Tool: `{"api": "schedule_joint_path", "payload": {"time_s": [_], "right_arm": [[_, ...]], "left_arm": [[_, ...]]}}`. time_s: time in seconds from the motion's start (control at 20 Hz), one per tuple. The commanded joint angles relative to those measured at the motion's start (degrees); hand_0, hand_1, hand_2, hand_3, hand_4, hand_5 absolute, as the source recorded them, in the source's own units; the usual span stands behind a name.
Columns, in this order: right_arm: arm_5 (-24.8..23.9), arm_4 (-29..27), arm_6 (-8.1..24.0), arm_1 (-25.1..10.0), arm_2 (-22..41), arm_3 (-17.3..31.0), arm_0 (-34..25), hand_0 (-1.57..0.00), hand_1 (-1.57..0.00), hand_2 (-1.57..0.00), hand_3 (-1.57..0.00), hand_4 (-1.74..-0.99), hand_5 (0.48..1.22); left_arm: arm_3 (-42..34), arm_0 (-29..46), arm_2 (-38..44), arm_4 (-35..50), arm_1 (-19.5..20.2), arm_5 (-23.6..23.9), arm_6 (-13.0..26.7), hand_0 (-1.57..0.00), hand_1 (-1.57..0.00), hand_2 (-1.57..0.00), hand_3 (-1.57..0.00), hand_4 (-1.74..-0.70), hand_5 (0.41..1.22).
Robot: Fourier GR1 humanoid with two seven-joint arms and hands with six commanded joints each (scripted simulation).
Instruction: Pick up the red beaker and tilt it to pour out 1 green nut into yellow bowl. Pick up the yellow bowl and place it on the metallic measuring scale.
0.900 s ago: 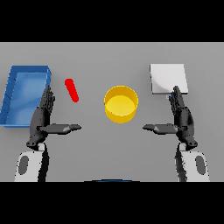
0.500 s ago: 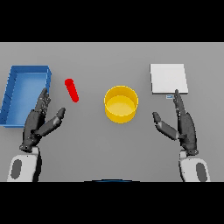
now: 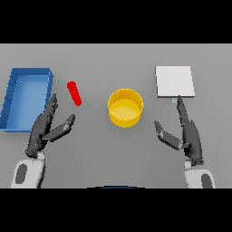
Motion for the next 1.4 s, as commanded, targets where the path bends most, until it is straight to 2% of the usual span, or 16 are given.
{"api": "schedule_joint_path", "payload": {"time_s": [0.0,0.1,0.35,0.55,0.65,0.8,1.2,1.35], "right_arm": [[0.0,0.2,0.8,-0.6,-0.3,-0.2,-0.3,0.00,0.00,0.00,0.00,-1.230,0.617],[0.2,0.5,0.5,-0.6,0.0,0.3,0.0,0.00,0.00,0.00,0.00,-1.246,0.627],[0.9,-1.3,0.2,-0.7,-0.8,0.2,-0.6,0.00,0.00,0.00,0.00,-1.280,0.634],[0.5,-0.4,0.2,-0.8,-0.6,0.3,-1.0,0.00,0.00,0.00,0.00,-1.268,0.635],[0.9,-0.9,0.6,-1.2,-0.8,-0.9,-0.2,0.00,0.00,0.00,0.00,-1.266,0.635],[0.6,-0.7,1.0,-1.0,-1.0,0.2,-0.8,0.00,0.00,0.00,0.00,-1.270,0.642],[0.7,-1.3,-0.1,-0.7,-1.0,-0.6,0.8,0.00,0.00,0.00,0.00,-1.268,0.639],[0.6,-1.3,1.4,-1.5,-1.5,-1.4,0.0,0.00,0.00,0.00,0.00,-1.264,0.640]], "left_arm": [[2.5,-2.8,0.4,-0.2,-0.2,0.3,0.0,0.00,0.00,0.00,0.00,-1.19,0.611],[6.0,-5.3,0.4,-1.2,-0.4,0.6,-1.6,0.00,0.00,0.00,0.00,-1.22,0.622],[15.6,-12.4,2.2,-2.3,-0.7,1.9,-2.8,0.00,0.00,0.00,0.00,-1.25,0.650],[23.2,-17.8,4.0,-2.6,-0.7,2.7,-5.4,0.00,0.00,0.00,0.00,-1.27,0.677],[25.6,-19.9,4.3,-2.7,-1.0,3.0,-6.0,0.00,0.00,0.00,0.00,-1.28,0.682],[29.3,-22.9,4.7,-3.0,-1.0,2.9,-6.3,0.00,0.00,0.00,0.00,-1.30,0.689],[36.5,-28.9,6.1,-2.9,-1.2,2.8,-7.5,0.00,0.00,0.00,0.00,-1.30,0.686],[40.0,-31.0,7.0,-2.7,-2.0,3.3,-9.4,0.00,0.00,0.00,0.00,-1.33,0.695]]}}
